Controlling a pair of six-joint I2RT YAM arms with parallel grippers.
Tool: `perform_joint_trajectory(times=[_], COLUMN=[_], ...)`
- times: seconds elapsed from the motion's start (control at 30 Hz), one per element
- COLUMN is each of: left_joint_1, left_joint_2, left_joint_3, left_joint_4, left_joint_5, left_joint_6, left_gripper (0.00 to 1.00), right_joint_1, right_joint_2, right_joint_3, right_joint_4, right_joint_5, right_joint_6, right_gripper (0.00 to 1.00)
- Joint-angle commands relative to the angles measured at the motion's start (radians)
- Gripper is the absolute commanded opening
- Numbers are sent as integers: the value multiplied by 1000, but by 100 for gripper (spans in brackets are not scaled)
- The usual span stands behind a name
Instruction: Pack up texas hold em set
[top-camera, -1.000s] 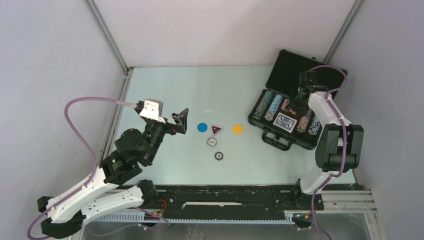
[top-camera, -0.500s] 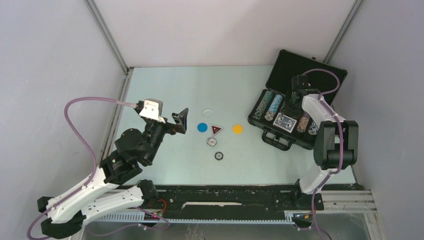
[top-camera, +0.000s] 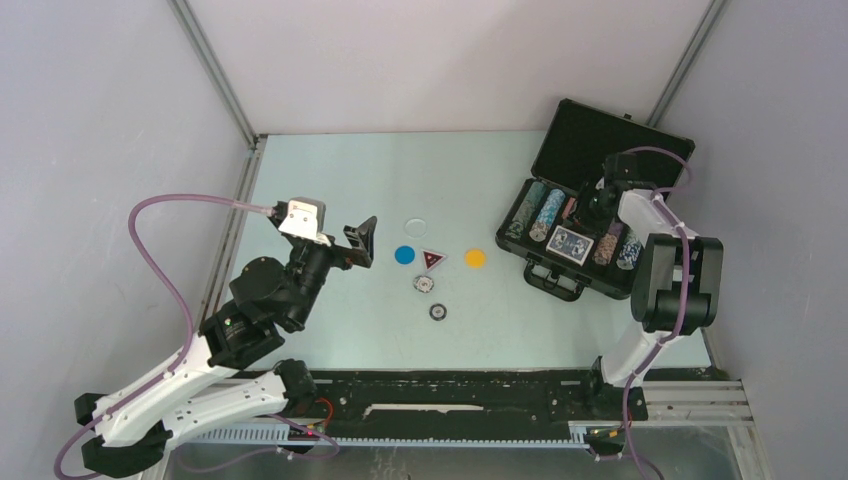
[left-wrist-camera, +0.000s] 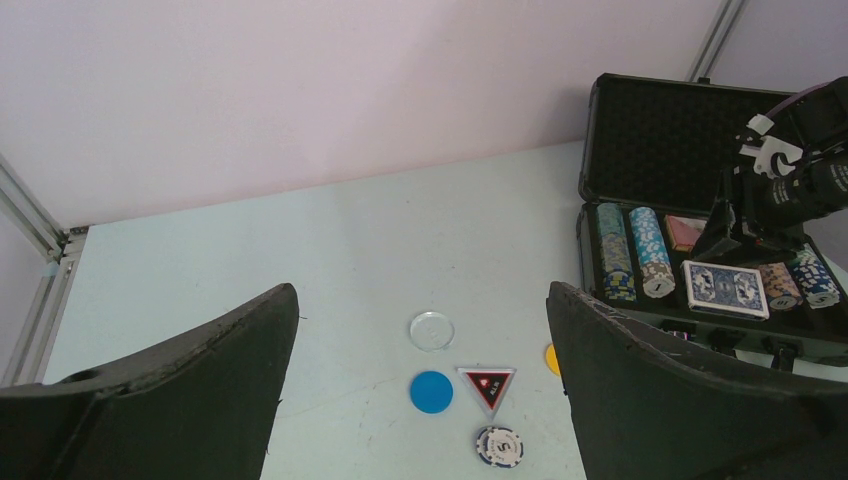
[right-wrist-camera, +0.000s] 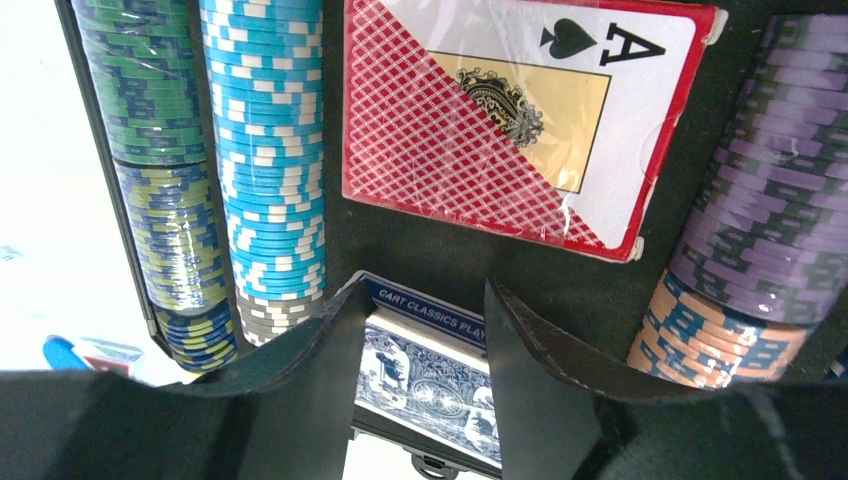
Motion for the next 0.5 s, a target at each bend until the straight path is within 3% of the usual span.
perform_joint_trajectory(times=[0.0, 0.33, 0.47], left_joint_1=[7, 7, 7], left_joint_2=[5, 8, 9], left_joint_3=[-12, -10, -9], left_joint_4=[8, 4, 6], left_joint_5=[4, 12, 10], left_joint_6=[0, -5, -3], left_gripper=[100, 100, 100], right_joint_1=[5, -12, 8], right_joint_2=[146, 156, 106], right_joint_3=[-59, 58, 93], right_joint_4=[-99, -205, -218], right_joint_5=[-109, -22, -65], right_joint_6=[-31, -115, -146], right_gripper=[57, 62, 73])
